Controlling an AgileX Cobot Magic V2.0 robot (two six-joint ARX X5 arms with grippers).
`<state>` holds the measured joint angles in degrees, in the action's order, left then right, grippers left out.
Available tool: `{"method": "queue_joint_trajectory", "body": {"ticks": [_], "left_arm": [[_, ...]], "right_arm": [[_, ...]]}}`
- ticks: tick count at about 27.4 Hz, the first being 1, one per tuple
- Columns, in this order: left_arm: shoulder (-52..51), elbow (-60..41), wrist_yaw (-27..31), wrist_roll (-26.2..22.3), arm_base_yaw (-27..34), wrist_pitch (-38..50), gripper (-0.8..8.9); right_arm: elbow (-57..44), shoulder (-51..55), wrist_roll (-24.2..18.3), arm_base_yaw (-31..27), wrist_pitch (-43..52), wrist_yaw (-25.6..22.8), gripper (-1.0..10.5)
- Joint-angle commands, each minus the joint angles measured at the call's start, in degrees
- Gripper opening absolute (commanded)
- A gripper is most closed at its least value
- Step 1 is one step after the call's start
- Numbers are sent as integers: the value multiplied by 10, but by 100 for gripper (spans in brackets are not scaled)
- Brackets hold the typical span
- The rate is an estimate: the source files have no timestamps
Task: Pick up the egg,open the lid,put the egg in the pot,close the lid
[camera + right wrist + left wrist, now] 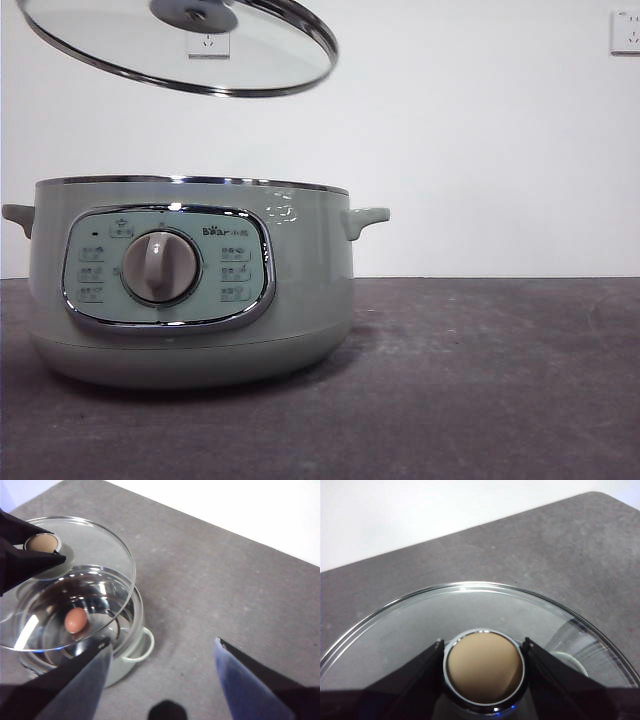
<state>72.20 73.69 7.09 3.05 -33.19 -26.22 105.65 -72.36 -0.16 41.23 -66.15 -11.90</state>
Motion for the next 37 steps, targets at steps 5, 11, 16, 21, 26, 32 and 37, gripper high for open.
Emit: {"method": "queue_joint_trajectory", "body": {"ticks": [5,11,16,21,26,32,37], "left_arm": [[1,-46,4,24,-10,93,-8],[1,-118,9,36,-9,169,-8],[1,-181,21,69,-9,236,-8],[1,-230,34,78,-9,278,-9],[2,-262,40,79,-8,292,-9],[5,-289,48,79,-8,322,-9],[11,-292,48,79,-8,306,-9]], "right_arm": [[0,1,8,0,-13,-50,344],[0,2,8,0,-14,-50,344],[0,3,7,0,-14,-50,344],[0,3,8,0,-14,-50,344],[0,3,8,0,-14,-50,344],[0,3,8,0,-15,-50,344],[0,3,8,0,-15,-50,344]]}}
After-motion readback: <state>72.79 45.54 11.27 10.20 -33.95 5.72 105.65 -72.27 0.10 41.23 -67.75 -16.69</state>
